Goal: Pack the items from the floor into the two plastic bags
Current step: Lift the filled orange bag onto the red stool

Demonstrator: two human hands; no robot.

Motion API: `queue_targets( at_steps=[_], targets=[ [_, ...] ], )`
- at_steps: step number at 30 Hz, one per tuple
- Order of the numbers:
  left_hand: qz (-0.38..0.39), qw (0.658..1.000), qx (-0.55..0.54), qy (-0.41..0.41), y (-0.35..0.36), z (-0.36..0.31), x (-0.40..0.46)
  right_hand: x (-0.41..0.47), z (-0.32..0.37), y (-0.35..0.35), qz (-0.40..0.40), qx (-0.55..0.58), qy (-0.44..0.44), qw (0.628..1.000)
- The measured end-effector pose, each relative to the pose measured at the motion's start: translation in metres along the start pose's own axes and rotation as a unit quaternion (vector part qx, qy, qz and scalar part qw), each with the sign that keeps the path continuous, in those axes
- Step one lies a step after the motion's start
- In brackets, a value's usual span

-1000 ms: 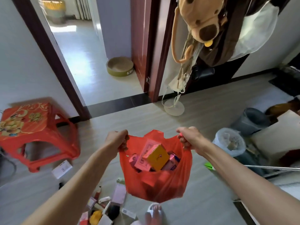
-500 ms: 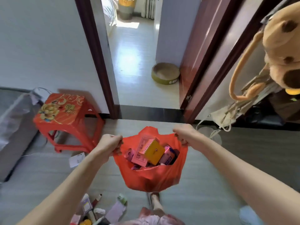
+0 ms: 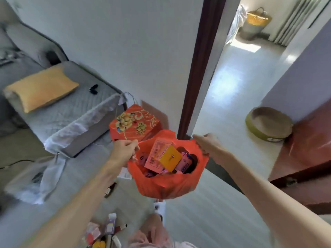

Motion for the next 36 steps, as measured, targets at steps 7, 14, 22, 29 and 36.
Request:
queue_targets(
  at_steps=[7, 14, 22, 29, 36],
  targets=[
    [-0.042, 0.999, 0.017, 0.010, -0.051, -0.042, 0.136, 0.102, 0.102, 0.050, 0.053, 0.041, 0.025, 0.997],
    [-0.062, 0.989, 0.122, 0.048, -0.073, -0.107, 0.240, 0.180, 0.186, 0.102, 0.151, 0.135, 0.059, 0.977],
    [-0.076, 0.977, 0.197, 0.012, -0.098, -0.142, 0.367, 0.256, 0.227, 0.146, 0.236, 0.119, 0.048, 0.963],
    [-0.035, 0.962, 0.269, -0.029, -0.071, -0.128, 0.446, 0.306, 0.249, 0.163, 0.269, 0.094, 0.081, 0.955],
    [-0.046, 0.965, 0.257, -0.032, -0.069, -0.131, 0.479, 0.332, 0.261, 0.169, 0.266, 0.107, 0.108, 0.952]
  ],
)
Point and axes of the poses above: each hand's wrist, its own x-axis towards the middle knuckle, its own y-axis out of the palm, z = x × y, the point moved 3 cm from there along x, towards the middle knuckle, and after that the axes turned 4 degrees about -x, right-handed, at the moved point
